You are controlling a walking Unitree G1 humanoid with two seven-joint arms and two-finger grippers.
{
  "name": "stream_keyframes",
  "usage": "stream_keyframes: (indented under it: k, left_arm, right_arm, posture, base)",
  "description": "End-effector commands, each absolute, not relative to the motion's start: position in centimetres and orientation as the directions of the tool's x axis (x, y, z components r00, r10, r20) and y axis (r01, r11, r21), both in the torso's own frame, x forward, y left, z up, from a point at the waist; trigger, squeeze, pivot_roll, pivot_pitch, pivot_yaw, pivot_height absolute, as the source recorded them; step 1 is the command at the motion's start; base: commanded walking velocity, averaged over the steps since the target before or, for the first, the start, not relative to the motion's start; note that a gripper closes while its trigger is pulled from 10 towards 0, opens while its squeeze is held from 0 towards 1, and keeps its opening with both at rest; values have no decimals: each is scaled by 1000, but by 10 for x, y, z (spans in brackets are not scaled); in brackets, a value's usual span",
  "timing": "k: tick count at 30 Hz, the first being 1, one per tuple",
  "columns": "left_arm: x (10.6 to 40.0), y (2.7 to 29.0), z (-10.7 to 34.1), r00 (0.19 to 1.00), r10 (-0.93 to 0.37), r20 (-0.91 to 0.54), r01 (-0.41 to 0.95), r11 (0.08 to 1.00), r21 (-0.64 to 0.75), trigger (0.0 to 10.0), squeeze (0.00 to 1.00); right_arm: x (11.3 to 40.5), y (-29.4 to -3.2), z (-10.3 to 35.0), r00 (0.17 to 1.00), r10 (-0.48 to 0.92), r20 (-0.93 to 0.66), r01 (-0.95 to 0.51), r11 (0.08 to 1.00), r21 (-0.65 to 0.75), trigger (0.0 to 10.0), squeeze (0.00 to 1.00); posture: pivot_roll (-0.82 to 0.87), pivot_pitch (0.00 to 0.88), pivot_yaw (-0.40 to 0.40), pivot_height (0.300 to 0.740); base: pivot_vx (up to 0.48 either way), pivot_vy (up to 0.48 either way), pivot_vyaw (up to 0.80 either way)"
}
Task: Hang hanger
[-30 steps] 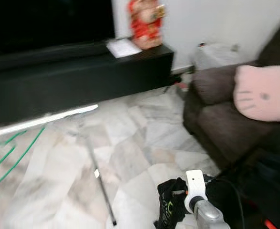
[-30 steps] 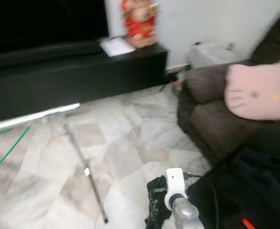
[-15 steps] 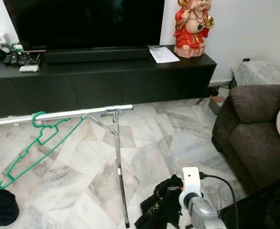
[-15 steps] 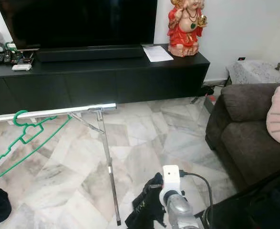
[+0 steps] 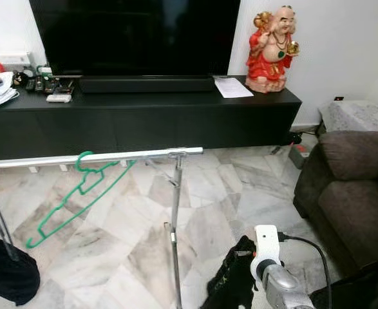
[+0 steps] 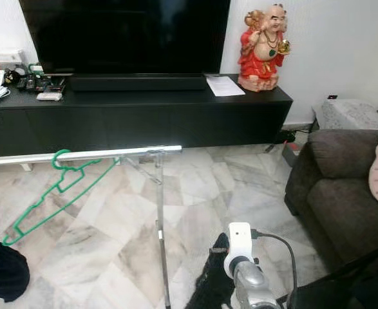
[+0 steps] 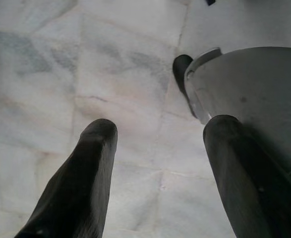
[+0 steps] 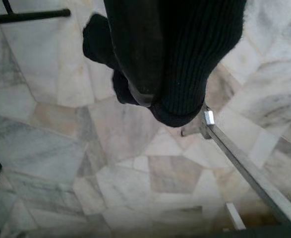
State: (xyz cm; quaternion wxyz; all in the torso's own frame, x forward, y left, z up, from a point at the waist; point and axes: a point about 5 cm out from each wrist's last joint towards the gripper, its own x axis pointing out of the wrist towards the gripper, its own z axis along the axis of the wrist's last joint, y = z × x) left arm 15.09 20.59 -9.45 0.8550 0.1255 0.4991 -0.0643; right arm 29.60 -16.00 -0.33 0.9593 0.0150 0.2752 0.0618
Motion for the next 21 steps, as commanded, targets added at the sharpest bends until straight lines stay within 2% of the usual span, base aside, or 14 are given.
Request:
stream_keyframes:
  k: [1, 11, 21]
  left_arm:
    - [148, 204, -96, 474, 17, -880, 235, 961, 145, 10000, 0]
    - [142, 202, -99, 468, 21, -884, 211, 968, 134, 10000, 0]
    - [142, 204, -98, 464, 20, -885, 227, 964, 141, 10000, 0]
  right_arm:
    - [298, -166, -1, 851, 107, -514, -90, 994, 60, 10000, 0]
    - [295, -173, -4, 845, 99, -525, -89, 995, 44, 10000, 0]
    - [291, -176, -7, 844, 62, -533, -44, 998, 47, 10000, 0]
  posture:
    - [-27, 0, -23, 740]
    - [-20, 0, -38, 740]
    - [-40, 0, -3, 740]
  base:
    - [0, 274, 0]
    - [0, 270, 0]
    - [0, 269, 0]
